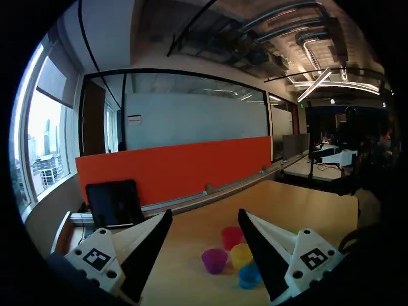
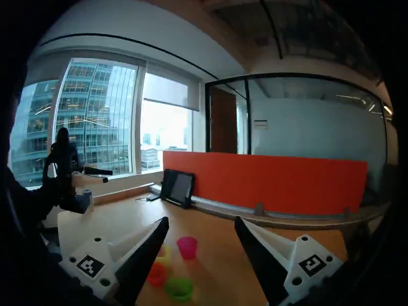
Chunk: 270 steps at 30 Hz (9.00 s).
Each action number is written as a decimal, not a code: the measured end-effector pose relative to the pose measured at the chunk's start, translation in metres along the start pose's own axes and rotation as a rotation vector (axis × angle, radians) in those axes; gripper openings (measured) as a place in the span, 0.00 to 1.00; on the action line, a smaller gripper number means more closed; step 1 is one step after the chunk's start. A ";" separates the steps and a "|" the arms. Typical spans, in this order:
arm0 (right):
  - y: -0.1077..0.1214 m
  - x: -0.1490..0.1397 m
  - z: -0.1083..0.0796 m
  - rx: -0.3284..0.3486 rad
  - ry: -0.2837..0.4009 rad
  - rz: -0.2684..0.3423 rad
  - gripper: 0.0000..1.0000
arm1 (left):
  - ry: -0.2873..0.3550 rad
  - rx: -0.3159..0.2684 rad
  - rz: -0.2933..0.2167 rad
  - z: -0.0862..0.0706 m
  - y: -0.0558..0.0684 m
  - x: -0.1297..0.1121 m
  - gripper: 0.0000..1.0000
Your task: Pour water
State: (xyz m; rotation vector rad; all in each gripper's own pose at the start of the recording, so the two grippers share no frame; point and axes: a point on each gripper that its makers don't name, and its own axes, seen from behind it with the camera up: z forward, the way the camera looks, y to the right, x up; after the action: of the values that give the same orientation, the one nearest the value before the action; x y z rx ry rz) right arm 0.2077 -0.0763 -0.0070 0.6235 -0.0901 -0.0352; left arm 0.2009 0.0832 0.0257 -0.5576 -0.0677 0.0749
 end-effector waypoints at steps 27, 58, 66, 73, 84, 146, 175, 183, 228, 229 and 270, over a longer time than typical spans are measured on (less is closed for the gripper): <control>-0.039 -0.057 -0.002 0.222 -0.214 -0.085 1.00 | -0.162 -0.203 0.056 0.005 0.047 -0.060 0.96; -0.046 -0.160 0.001 0.283 -0.426 -0.162 1.00 | -0.335 -0.310 0.077 0.003 0.091 -0.158 0.96; -0.042 -0.188 0.000 0.285 -0.474 -0.182 1.00 | -0.382 -0.327 0.084 0.002 0.098 -0.184 0.96; -0.040 -0.208 -0.001 0.294 -0.512 -0.192 1.00 | -0.426 -0.341 0.087 0.003 0.101 -0.206 0.96; -0.039 -0.237 0.002 0.303 -0.565 -0.193 1.00 | -0.501 -0.369 0.083 0.006 0.105 -0.238 0.96; -0.053 -0.284 0.058 0.361 -0.601 -0.145 1.00 | -0.559 -0.450 0.075 0.070 0.132 -0.277 0.96; -0.053 -0.286 0.059 0.354 -0.586 -0.148 0.91 | -0.548 -0.430 0.072 0.069 0.130 -0.276 0.84; -0.051 -0.271 0.060 0.338 -0.556 -0.146 0.91 | -0.511 -0.406 0.054 0.066 0.123 -0.258 0.84; -0.058 -0.113 0.079 0.237 -0.163 -0.118 0.91 | -0.218 -0.256 0.075 0.061 0.075 -0.109 0.84; -0.058 -0.110 0.080 0.237 -0.156 -0.117 0.91 | -0.211 -0.253 0.075 0.061 0.073 -0.105 0.84; -0.077 -0.046 0.113 0.254 -0.001 -0.100 0.91 | 0.061 -0.246 0.008 0.067 0.074 -0.006 0.84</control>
State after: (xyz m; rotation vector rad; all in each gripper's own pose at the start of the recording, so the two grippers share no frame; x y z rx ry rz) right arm 0.1508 -0.2017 0.0355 0.8813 -0.0648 -0.1221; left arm 0.1851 0.1805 0.0426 -0.8056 -0.0153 0.0575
